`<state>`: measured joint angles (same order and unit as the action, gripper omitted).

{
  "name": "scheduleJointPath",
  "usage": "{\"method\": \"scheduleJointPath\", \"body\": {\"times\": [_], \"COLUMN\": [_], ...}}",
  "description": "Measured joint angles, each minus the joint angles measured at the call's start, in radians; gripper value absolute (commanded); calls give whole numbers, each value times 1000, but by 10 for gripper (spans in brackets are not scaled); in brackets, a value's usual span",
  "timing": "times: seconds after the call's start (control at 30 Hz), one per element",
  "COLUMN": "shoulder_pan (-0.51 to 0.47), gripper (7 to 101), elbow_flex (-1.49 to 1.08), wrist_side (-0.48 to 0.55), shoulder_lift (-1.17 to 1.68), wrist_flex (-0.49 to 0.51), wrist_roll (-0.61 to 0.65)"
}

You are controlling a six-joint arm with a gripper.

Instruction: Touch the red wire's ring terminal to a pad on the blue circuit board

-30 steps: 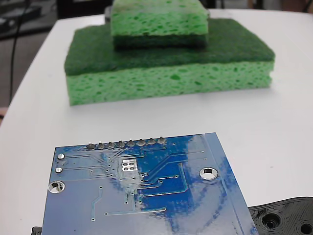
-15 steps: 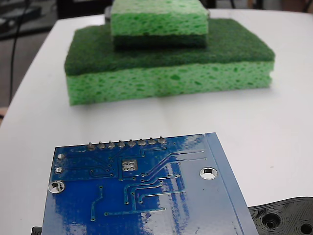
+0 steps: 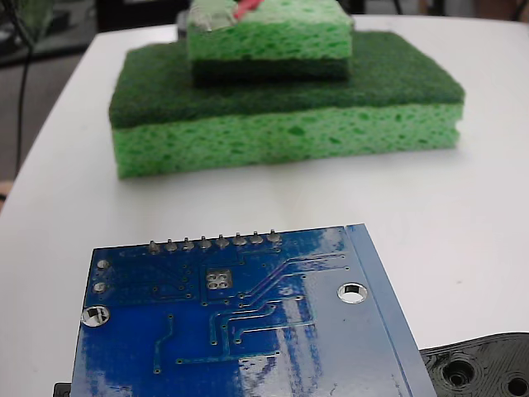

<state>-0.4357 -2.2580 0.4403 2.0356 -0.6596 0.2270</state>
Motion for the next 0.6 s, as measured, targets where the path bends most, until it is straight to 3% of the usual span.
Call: {"method": "scheduleJointPath", "body": {"times": [0.2,0.6], "shoulder_pan": [0,2], "gripper": [1003,1003], "elbow_flex": [15,60], "wrist_side": [3,17], "shoulder_lift": [-81,-189], "wrist_flex": [66,87], "wrist_roll": [6,2]}}
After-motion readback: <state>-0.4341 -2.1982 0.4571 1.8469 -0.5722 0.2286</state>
